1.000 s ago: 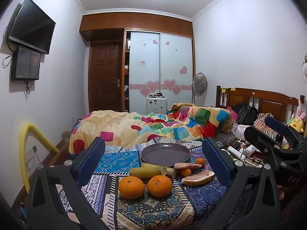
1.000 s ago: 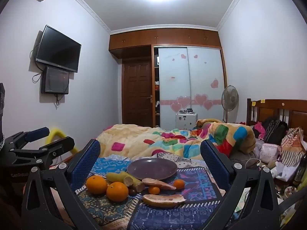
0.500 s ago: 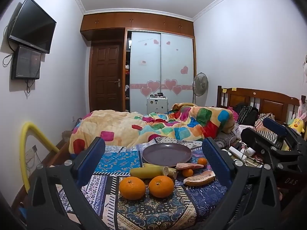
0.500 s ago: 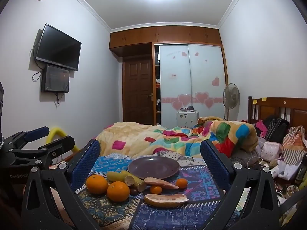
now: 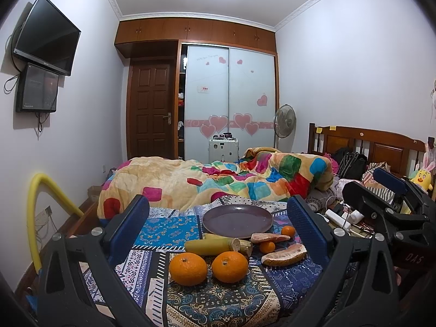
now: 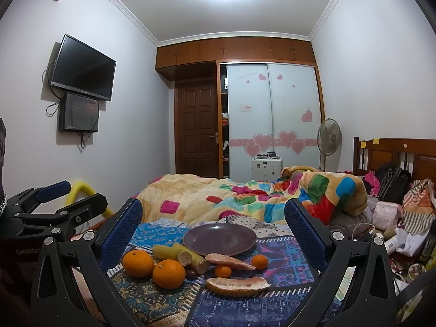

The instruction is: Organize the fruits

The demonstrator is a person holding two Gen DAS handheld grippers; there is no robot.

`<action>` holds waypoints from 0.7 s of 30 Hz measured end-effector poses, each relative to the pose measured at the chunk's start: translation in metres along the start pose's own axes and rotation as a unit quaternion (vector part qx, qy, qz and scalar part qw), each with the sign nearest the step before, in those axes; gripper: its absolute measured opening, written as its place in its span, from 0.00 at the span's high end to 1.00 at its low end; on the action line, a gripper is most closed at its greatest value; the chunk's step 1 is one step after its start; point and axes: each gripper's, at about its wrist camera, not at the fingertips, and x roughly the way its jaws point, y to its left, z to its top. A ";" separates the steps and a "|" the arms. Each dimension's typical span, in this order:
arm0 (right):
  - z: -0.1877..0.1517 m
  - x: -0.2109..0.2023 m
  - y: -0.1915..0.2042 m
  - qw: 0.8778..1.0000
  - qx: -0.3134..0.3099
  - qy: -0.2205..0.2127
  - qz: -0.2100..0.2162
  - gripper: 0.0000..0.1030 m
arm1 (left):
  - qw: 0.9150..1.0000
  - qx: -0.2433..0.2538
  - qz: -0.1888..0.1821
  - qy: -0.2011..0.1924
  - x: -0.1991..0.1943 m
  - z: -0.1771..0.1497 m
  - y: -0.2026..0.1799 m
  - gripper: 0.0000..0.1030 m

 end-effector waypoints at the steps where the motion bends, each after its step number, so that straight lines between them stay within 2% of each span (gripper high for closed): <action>1: 0.000 0.000 0.000 1.000 0.000 0.000 0.000 0.00 | 1.000 -0.001 0.000 0.000 0.000 0.000 0.000 0.01; 21: 0.000 0.002 0.002 1.000 0.000 -0.001 0.000 0.00 | 1.000 -0.002 -0.001 0.000 0.004 0.000 0.000 0.01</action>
